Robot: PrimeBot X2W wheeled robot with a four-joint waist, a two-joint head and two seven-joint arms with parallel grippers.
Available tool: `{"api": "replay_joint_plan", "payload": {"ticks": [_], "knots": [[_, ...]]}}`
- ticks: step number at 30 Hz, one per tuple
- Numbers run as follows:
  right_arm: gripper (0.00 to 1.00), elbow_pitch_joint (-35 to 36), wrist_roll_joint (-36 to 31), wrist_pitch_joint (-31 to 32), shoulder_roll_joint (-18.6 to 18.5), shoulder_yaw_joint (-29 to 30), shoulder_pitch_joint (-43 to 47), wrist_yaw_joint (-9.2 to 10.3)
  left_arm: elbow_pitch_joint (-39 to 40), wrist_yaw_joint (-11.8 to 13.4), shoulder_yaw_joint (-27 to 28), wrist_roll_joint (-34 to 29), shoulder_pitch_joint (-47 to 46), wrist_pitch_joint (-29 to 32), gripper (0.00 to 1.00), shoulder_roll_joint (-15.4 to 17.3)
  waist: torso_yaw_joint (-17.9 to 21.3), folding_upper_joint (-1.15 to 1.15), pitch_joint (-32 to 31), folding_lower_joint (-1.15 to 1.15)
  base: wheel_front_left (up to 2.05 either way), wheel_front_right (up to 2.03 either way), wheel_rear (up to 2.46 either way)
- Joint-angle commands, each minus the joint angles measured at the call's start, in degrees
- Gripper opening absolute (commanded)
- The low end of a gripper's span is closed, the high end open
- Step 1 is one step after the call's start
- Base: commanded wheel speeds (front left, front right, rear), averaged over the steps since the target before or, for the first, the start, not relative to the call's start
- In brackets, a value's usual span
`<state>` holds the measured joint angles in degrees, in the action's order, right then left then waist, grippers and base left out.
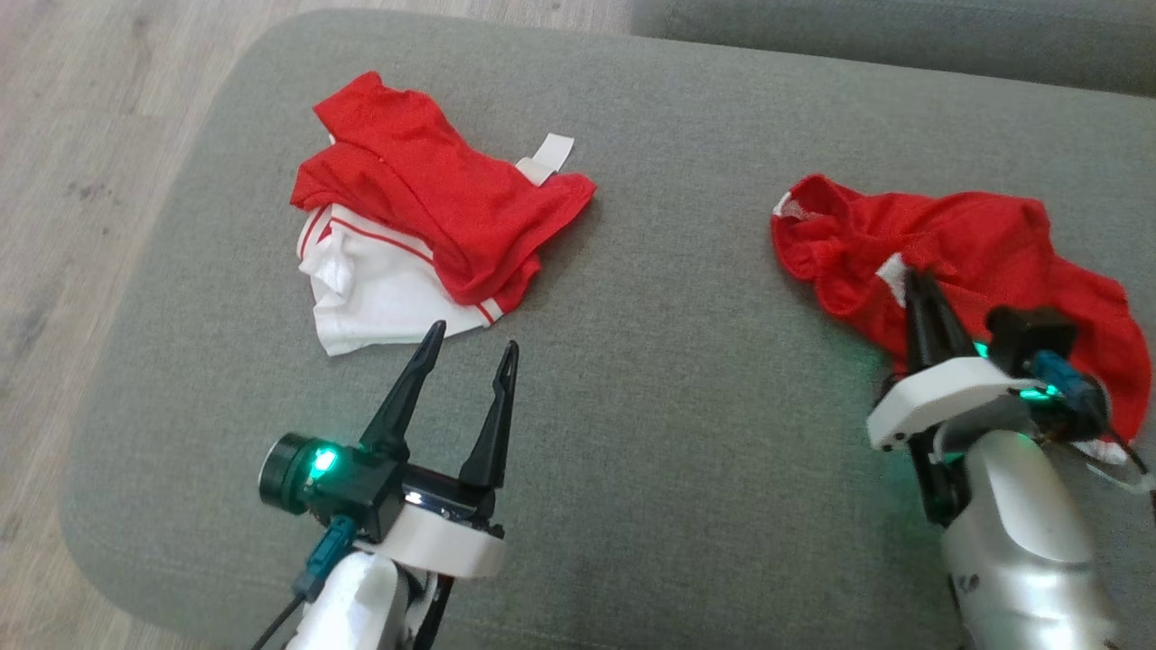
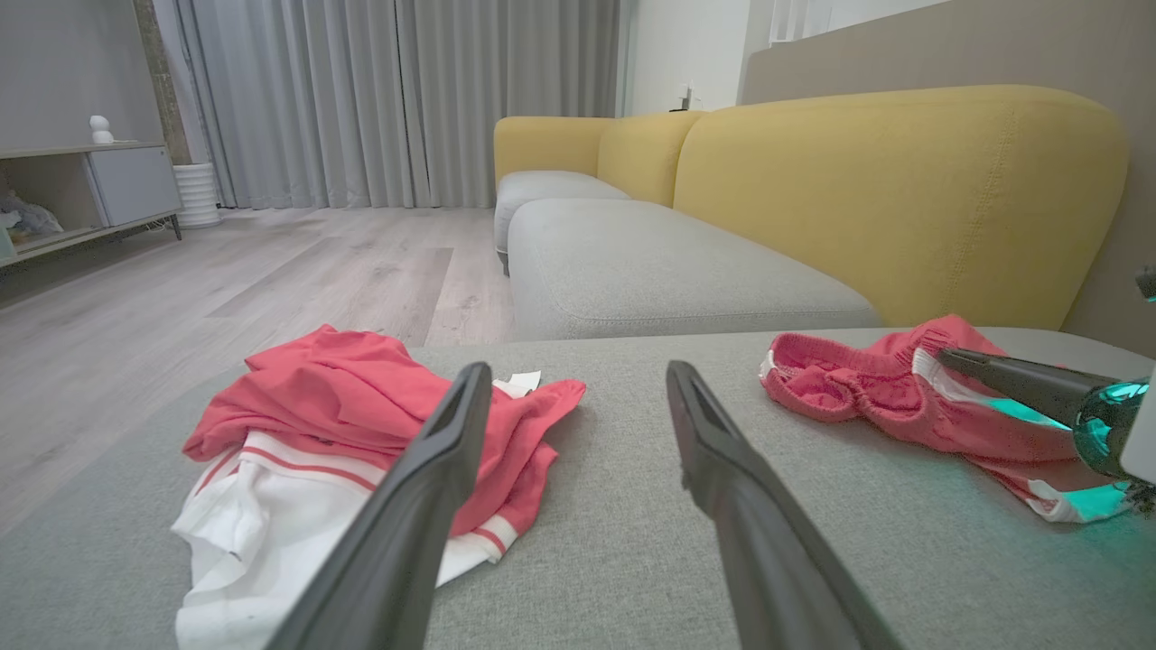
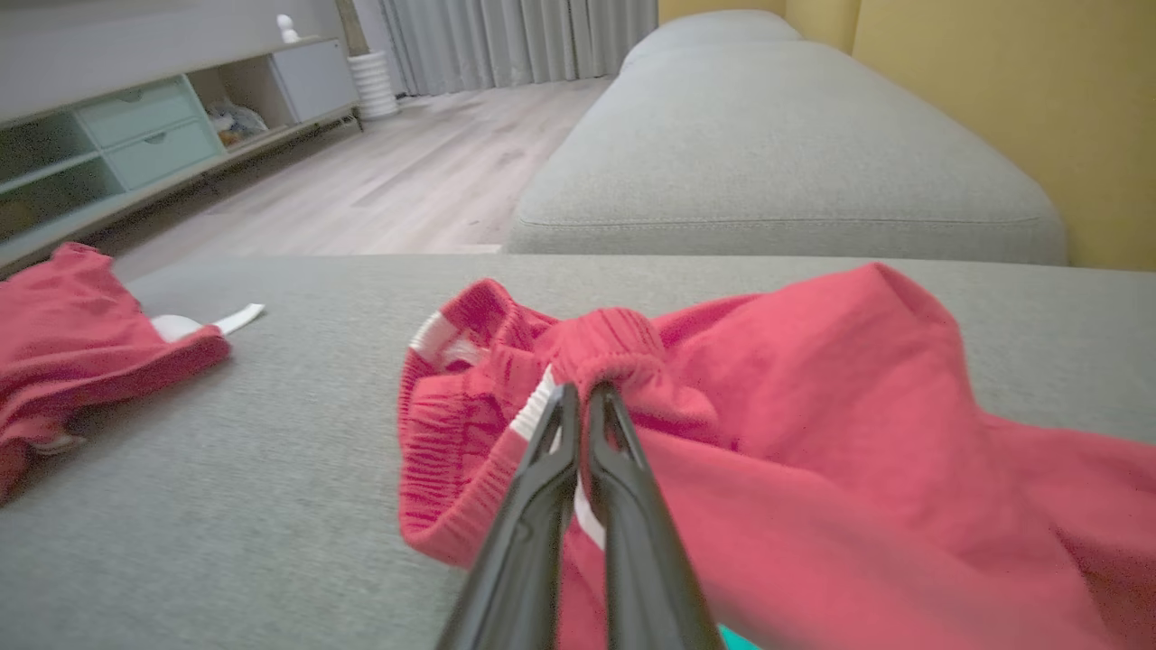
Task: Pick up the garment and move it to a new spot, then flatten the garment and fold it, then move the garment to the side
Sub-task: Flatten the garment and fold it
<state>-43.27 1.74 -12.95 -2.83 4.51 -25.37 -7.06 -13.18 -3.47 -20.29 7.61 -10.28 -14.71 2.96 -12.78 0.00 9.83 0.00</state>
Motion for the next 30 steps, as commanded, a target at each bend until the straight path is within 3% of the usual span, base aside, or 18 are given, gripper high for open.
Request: {"api": "replay_joint_plan", "payload": {"ticks": [1, 6, 7, 11, 19, 20, 21, 26, 28, 30], "knots": [[0.00, 2.30, 1.85, -1.34, -0.05, -4.03, -1.91, -0.43, 1.32, 0.47, 1.62, 0.28, -1.84, -0.29, 1.00, -0.08, 0.45, 0.00, -0.75, 0.00, 0.00, 0.00, 0.00], [0.00, 6.55, 4.73, -1.88, -0.05, -11.09, -1.10, -0.43, 1.11, 0.47, 1.82, 0.23, -1.51, -0.29, 1.00, -0.08, 1.07, 0.00, -2.03, 0.00, 0.00, 0.00, 0.00], [0.00, 9.30, 5.58, -1.96, -0.05, -15.87, -0.26, -0.43, 1.11, 0.45, 1.90, 0.28, -1.25, -0.29, 1.00, -0.08, 1.33, 0.00, -2.71, 0.00, 0.00, 0.00, 0.00], [0.00, 13.63, 5.38, -1.94, -0.05, -25.59, 1.54, -0.43, 1.00, 0.41, 1.78, 0.37, -0.88, -0.29, 1.00, -0.08, 1.48, 0.00, -3.74, 0.00, 0.00, 0.00, 0.00], [0.00, 14.96, 8.14, 2.35, -0.05, -41.23, 3.34, -0.43, 0.83, 0.27, 1.75, 0.49, -0.21, -0.29, 1.00, -0.08, 0.98, 0.00, -4.79, 0.00, 0.00, 0.00, 0.00], [0.42, 14.51, 8.29, 3.09, -0.05, -42.81, 3.34, -0.43, 0.80, 0.27, 1.80, 0.50, -0.09, -0.29, 1.00, -0.08, 0.91, 0.00, -4.90, 0.00, 0.00, 0.00, 0.00], [1.00, 14.21, 8.20, 3.29, -0.05, -44.24, 3.25, -0.43, 0.76, 0.26, 1.83, 0.50, 0.02, -0.29, 1.00, -0.08, 0.83, 0.00, -5.00, 0.00, 0.00, 0.00, 0.00], [1.00, 14.58, 11.36, 2.24, -0.05, -44.58, 3.38, -0.43, 0.65, 0.33, 2.13, 0.41, 0.36, -0.29, 1.00, -0.08, 0.97, 0.00, -5.36, 0.00, 0.00, 0.00, 0.00], [1.00, 14.97, 11.58, 1.25, -0.05, -42.41, 3.36, -0.43, 0.83, 0.48, 2.20, 0.36, 0.45, -0.29, 1.00, -0.08, 1.27, 0.00, -5.53, 0.00, 0.00, 0.00, 0.00], [1.00, 16.32, 11.63, -0.23, -0.05, -36.58, 4.43, -0.43, 1.06, 0.58, 2.33, 0.28, 0.78, -0.29, 1.00, -0.08, 1.93, 0.00, -6.14, 0.00, 0.00, 0.00, 0.00]]}}
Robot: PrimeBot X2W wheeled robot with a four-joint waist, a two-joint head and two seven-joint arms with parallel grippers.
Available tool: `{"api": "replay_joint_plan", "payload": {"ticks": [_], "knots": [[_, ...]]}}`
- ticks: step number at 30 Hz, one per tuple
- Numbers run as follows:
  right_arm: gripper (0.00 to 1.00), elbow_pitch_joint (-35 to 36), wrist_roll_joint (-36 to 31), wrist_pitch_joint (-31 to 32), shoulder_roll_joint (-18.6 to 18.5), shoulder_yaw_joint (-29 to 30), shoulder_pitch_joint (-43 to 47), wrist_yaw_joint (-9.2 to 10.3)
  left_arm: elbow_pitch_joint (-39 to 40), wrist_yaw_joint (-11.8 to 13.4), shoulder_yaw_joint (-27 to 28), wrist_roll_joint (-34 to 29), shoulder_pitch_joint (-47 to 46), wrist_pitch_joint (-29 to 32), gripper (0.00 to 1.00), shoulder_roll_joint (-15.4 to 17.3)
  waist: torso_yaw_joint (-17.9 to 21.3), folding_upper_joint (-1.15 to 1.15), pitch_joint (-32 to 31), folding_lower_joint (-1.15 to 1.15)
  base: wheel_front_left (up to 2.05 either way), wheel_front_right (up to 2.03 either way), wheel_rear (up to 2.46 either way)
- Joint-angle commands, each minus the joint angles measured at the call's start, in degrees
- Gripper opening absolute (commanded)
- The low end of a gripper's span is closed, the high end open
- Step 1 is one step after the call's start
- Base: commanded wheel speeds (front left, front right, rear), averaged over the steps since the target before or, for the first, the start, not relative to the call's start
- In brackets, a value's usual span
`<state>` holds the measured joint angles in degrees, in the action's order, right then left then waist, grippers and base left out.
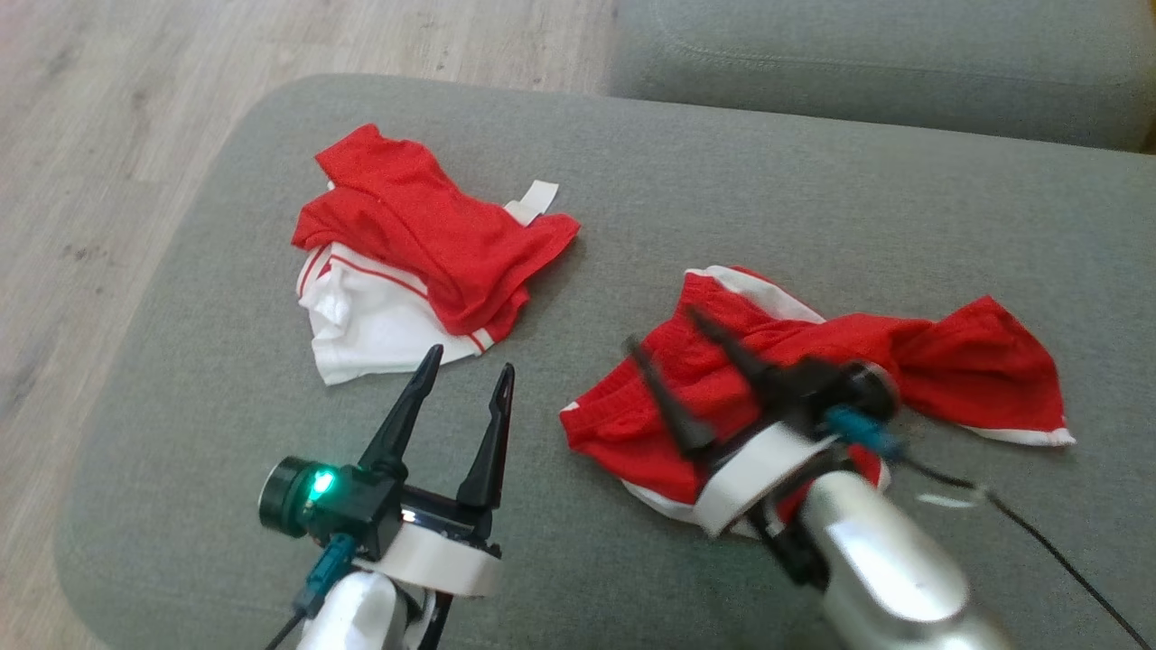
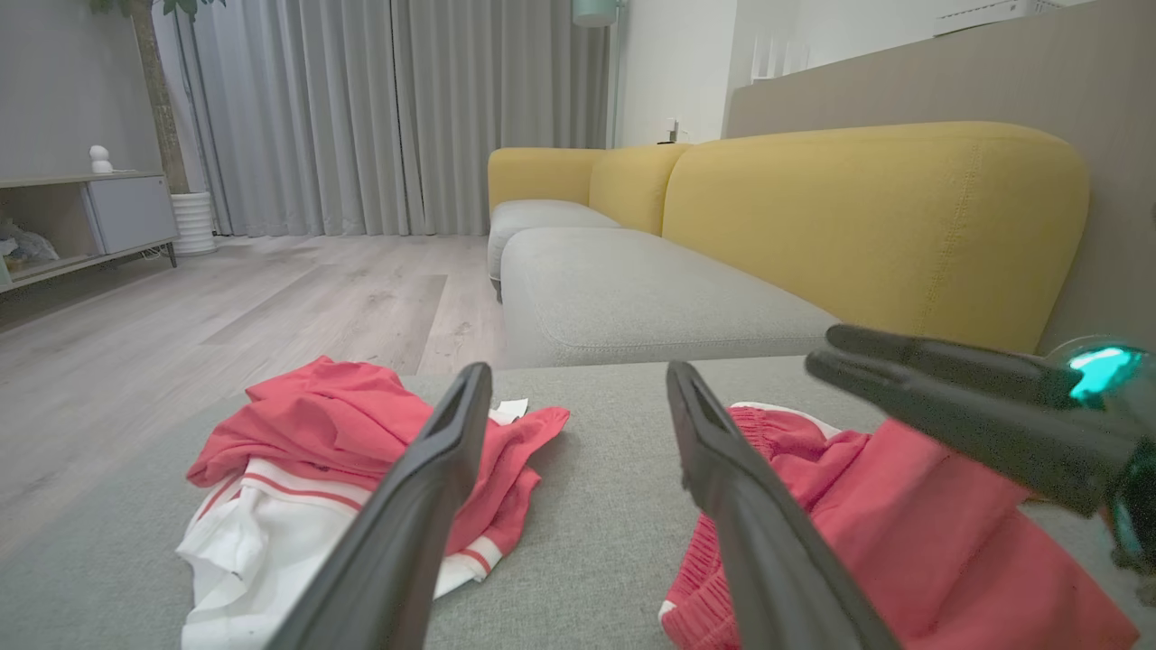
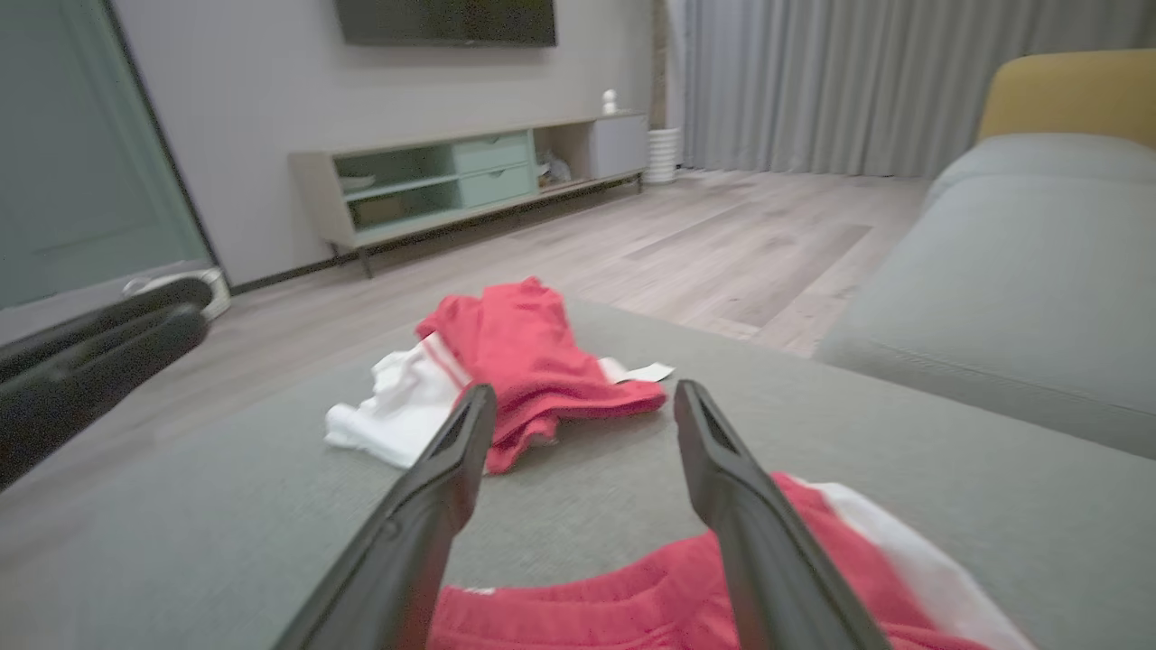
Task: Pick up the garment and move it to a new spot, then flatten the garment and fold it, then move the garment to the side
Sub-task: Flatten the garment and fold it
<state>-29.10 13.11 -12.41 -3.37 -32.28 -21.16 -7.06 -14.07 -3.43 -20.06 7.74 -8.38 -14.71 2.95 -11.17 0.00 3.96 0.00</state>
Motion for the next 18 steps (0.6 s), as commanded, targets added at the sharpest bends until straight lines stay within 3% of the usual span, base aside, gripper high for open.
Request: {"api": "replay_joint_plan", "payload": {"ticks": [1, 11, 18], "knots": [[1.00, 2.75, -0.02, -1.13, 0.49, 2.55, 0.82, -0.43, 1.97, 0.56, 2.23, 0.10, -1.00, -0.29, 1.00, -0.07, 0.63, 0.00, -0.51, 0.00, 0.00, 0.00, 0.00], [1.00, 10.82, -4.81, -2.43, 0.48, 27.85, 12.38, -0.43, 2.43, 0.40, 2.94, -0.31, 0.38, -0.29, 1.00, -0.07, 3.85, 0.00, -2.14, 0.00, 0.00, 0.00, 0.00], [1.00, 10.66, -4.89, -2.50, 0.48, 33.03, 18.48, -0.43, 2.50, 0.18, 2.83, -0.45, 0.64, -0.29, 1.00, -0.07, 4.98, 0.00, -1.83, 0.00, 0.00, 0.00, 0.00]]}}
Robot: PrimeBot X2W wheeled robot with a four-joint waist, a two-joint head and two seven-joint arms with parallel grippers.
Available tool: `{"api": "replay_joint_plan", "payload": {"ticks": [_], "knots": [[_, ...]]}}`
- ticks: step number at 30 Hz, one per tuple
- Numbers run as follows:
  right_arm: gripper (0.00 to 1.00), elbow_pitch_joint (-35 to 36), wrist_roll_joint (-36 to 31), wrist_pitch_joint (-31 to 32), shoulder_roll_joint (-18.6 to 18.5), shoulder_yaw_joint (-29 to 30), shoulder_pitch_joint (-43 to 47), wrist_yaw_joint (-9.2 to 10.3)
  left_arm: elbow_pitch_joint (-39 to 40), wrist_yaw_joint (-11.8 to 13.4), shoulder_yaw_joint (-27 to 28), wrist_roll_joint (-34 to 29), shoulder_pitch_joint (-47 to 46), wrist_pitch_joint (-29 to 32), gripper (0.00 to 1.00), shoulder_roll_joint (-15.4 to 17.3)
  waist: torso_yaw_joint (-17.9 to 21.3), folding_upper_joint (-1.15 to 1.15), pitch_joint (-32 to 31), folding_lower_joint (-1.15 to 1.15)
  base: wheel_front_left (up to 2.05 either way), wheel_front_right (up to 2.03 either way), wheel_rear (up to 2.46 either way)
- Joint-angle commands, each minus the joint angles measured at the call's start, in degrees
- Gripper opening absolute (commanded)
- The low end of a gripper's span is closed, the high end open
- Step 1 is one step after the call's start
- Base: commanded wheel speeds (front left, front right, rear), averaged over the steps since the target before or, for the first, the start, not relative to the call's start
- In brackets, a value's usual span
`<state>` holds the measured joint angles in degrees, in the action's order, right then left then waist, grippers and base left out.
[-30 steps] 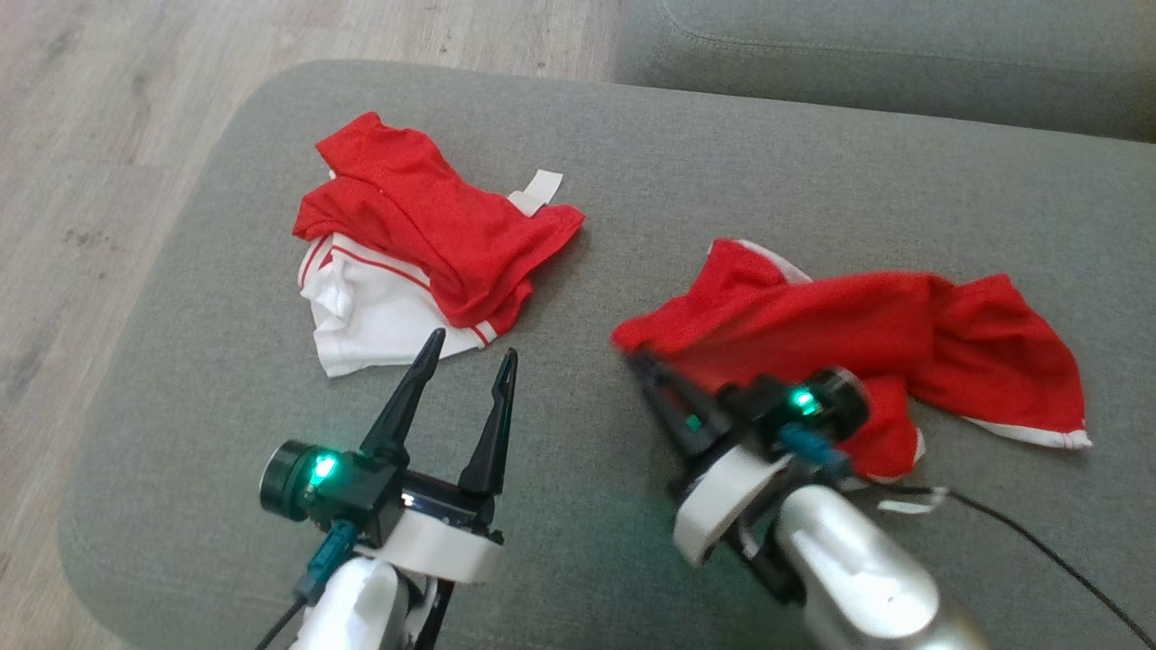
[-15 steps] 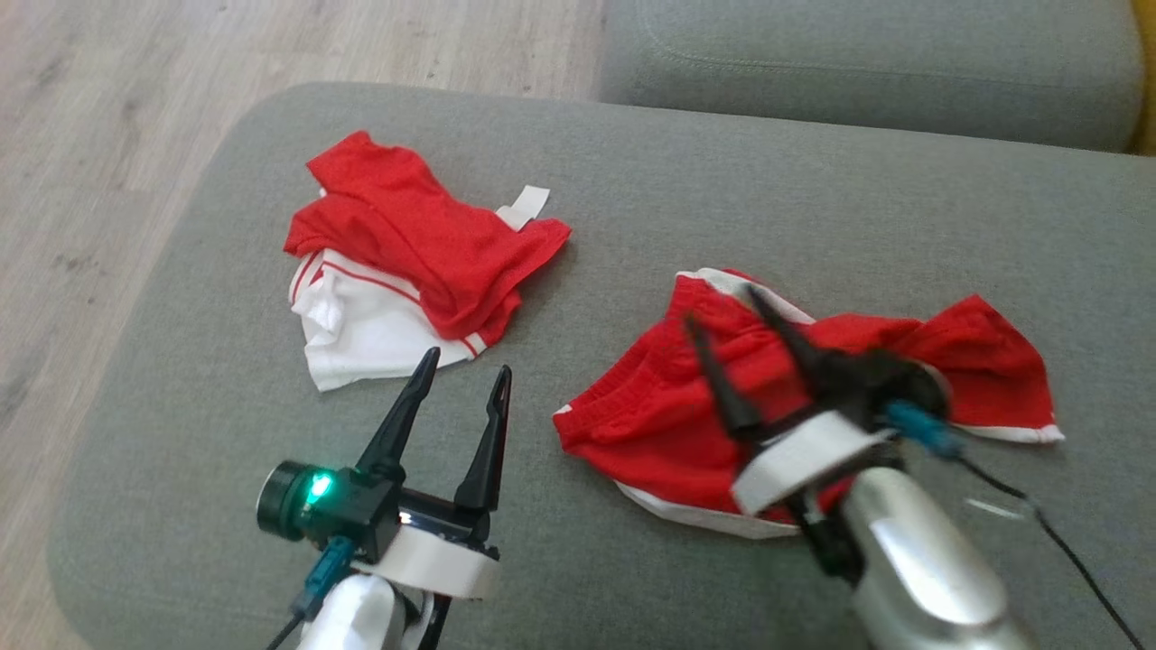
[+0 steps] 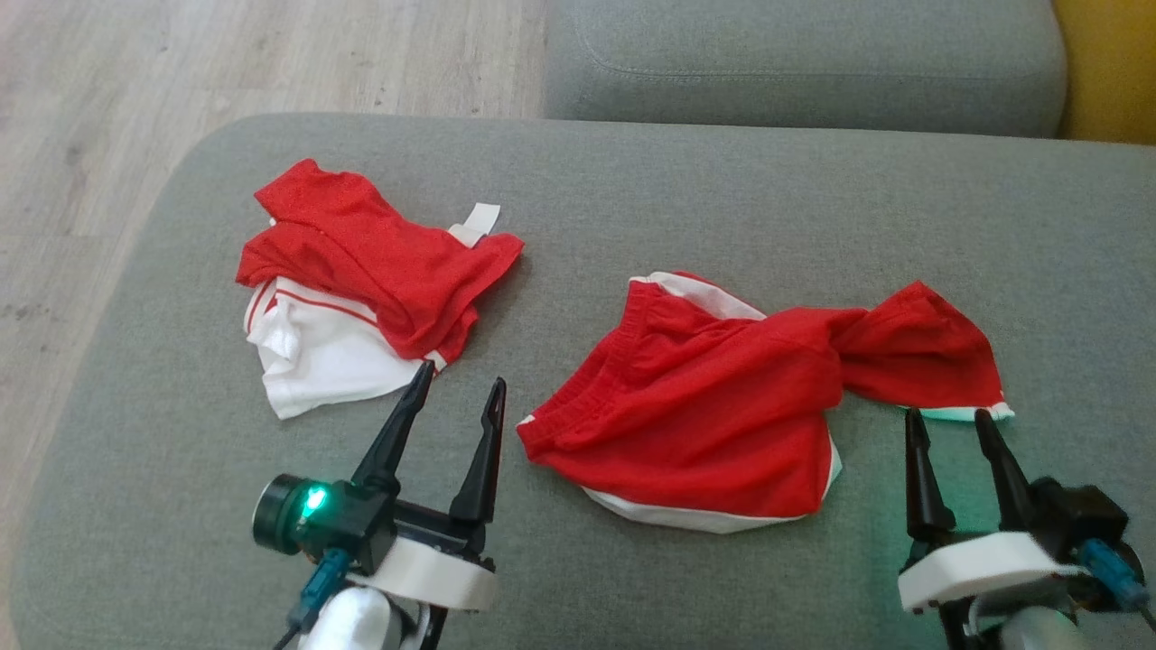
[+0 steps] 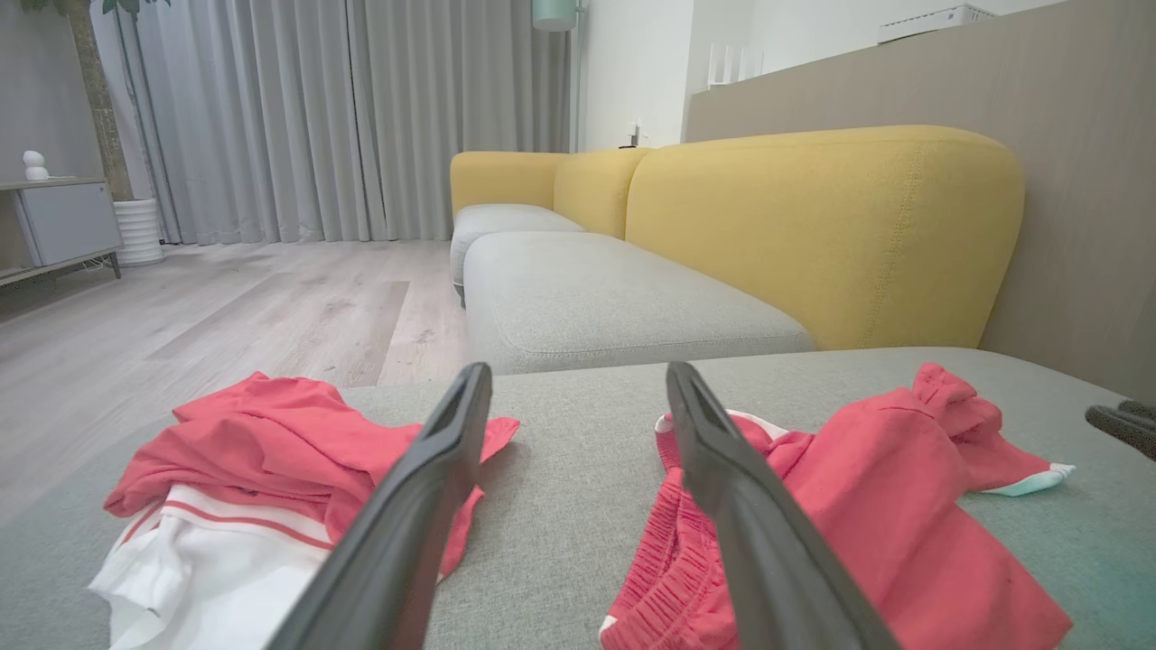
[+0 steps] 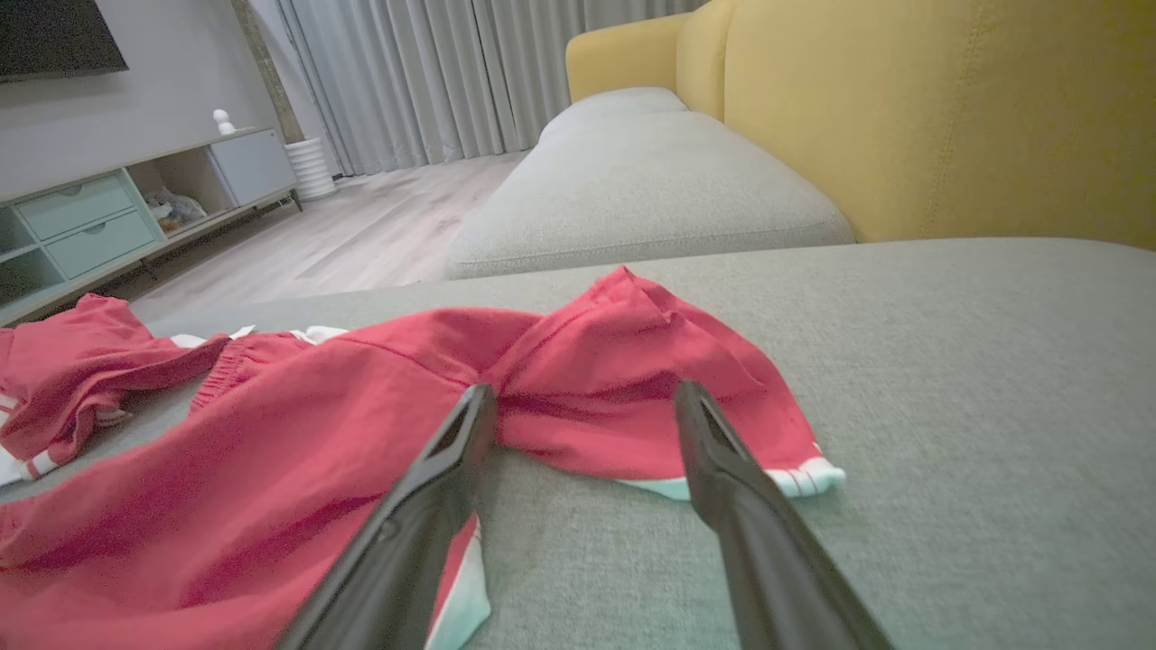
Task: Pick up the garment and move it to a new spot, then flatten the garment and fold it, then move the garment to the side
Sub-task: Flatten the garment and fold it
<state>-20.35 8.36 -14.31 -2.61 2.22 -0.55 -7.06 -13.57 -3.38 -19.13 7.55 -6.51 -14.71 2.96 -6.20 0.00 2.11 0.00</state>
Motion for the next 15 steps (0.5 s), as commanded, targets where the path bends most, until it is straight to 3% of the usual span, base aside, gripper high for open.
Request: {"api": "replay_joint_plan", "payload": {"ticks": [1, 8, 15], "knots": [[1.00, 1.70, 0.02, -0.61, -0.27, -1.07, -1.75, -0.43, 2.03, 0.09, 1.93, -0.25, -1.27, -0.29, 1.00, -0.08, 0.13, 0.00, 0.20, 0.00, 0.00, 0.00, 0.00], [1.00, -1.42, -1.59, 1.46, -0.27, -0.22, -3.01, -0.43, 1.92, -0.30, 1.55, -0.36, -1.93, -0.29, 1.00, -0.08, -0.17, 0.00, 1.58, 0.00, 0.00, 0.00, 0.00], [1.00, -5.89, -4.19, 5.68, -0.27, -2.90, -6.17, -0.43, 1.78, -0.48, 1.52, -0.18, -2.90, -0.29, 1.00, -0.08, -1.67, 0.00, 3.49, 0.00, 0.00, 0.00, 0.00]]}}
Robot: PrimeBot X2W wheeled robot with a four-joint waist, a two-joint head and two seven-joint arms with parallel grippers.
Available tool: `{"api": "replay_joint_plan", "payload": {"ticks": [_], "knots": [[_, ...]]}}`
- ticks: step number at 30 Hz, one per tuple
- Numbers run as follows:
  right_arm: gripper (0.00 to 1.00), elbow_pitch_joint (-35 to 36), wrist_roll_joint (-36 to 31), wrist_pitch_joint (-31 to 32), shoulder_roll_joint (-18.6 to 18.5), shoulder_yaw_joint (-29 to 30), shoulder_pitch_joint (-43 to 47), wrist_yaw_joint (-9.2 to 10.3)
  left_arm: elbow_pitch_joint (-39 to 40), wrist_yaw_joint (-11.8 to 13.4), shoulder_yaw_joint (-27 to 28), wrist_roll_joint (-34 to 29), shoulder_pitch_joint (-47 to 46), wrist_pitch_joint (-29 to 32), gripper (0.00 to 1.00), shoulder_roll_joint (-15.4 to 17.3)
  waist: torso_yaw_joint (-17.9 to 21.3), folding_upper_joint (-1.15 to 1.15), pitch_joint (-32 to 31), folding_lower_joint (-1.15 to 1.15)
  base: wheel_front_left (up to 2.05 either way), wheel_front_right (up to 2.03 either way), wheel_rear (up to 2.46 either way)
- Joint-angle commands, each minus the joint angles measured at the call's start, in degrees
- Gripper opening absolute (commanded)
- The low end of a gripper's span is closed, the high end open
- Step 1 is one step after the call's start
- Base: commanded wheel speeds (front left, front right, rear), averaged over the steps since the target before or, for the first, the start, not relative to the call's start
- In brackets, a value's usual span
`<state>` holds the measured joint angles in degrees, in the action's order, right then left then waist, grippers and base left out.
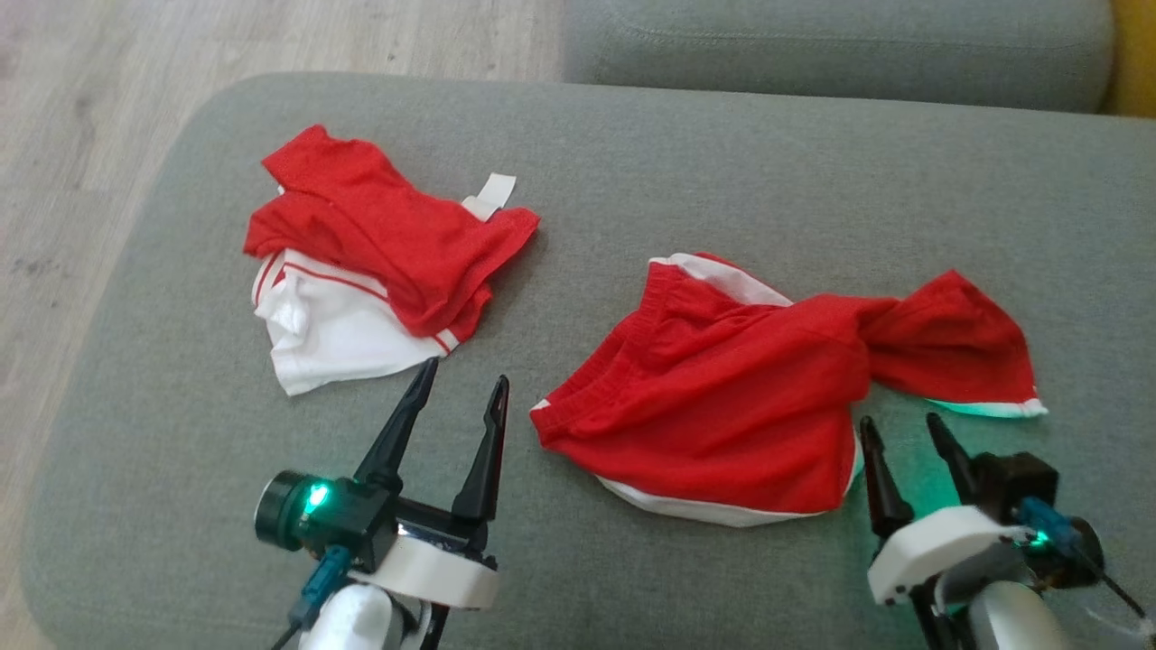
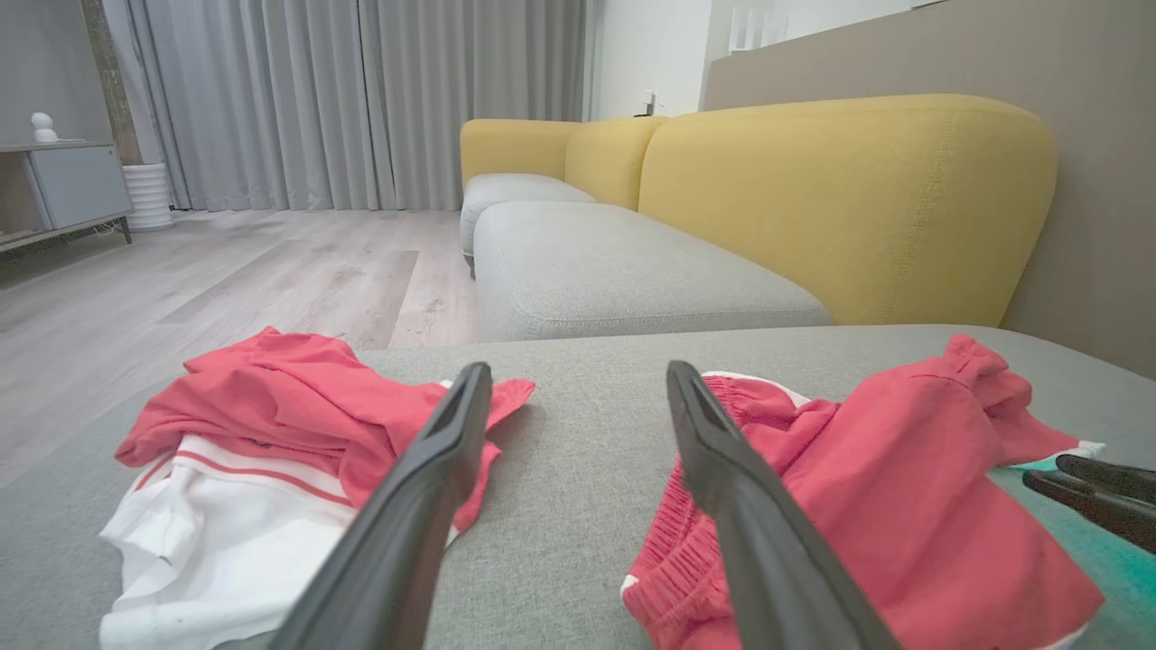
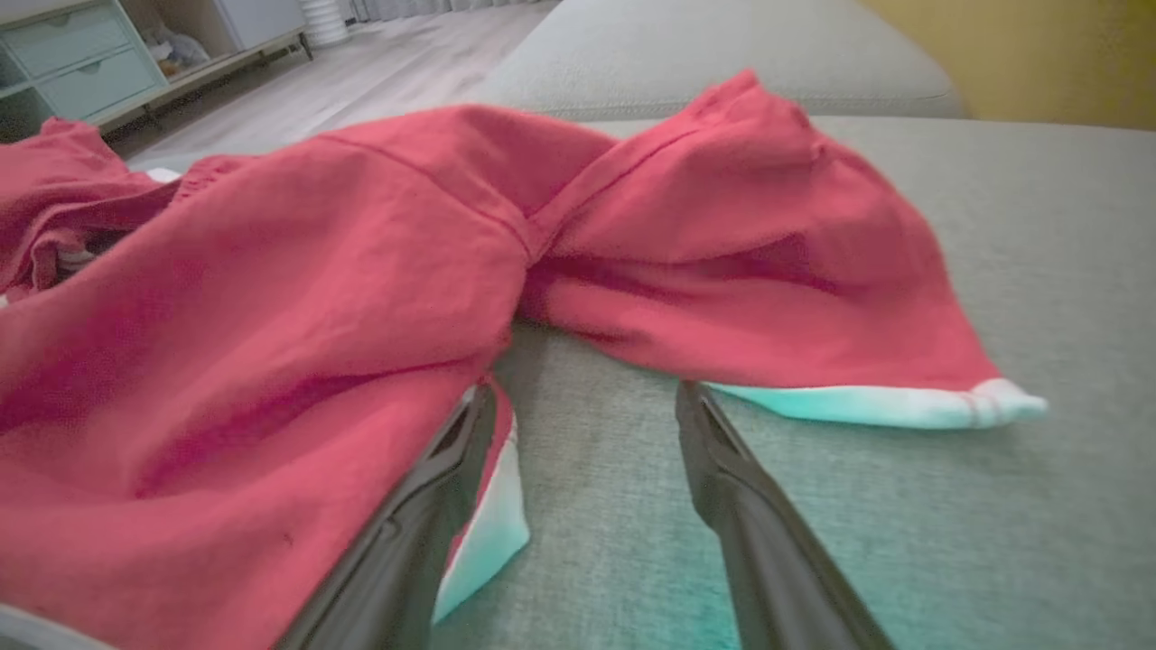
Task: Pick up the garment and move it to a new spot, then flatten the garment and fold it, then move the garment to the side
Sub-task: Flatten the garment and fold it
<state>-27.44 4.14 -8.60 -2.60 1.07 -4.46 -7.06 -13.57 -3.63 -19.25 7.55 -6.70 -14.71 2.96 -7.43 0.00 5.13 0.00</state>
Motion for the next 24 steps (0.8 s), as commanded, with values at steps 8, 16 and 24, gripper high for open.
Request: {"api": "replay_joint_plan", "payload": {"ticks": [8, 16, 24], "knots": [[1.00, -4.01, -1.63, 3.67, -0.28, -4.75, -4.36, -0.43, 1.70, -0.03, 1.68, 0.27, -3.53, -0.29, 1.00, -0.08, -1.64, 0.00, 1.80, 0.00, 0.00, 0.00, 0.00], [0.00, -5.91, -3.04, 4.31, -0.28, -2.50, -5.57, -0.43, 1.87, 0.44, 1.92, 0.39, -3.53, -0.29, 1.00, -0.08, -1.30, 0.00, 1.99, 0.00, 0.00, 0.00, 0.00], [0.00, -3.56, -5.33, 3.28, -0.28, 8.23, -6.52, -0.43, 1.78, 0.75, 1.96, 0.36, -3.06, -0.29, 1.00, -0.08, 0.47, 0.00, 0.89, 0.00, 0.00, 0.00, 0.00]]}}
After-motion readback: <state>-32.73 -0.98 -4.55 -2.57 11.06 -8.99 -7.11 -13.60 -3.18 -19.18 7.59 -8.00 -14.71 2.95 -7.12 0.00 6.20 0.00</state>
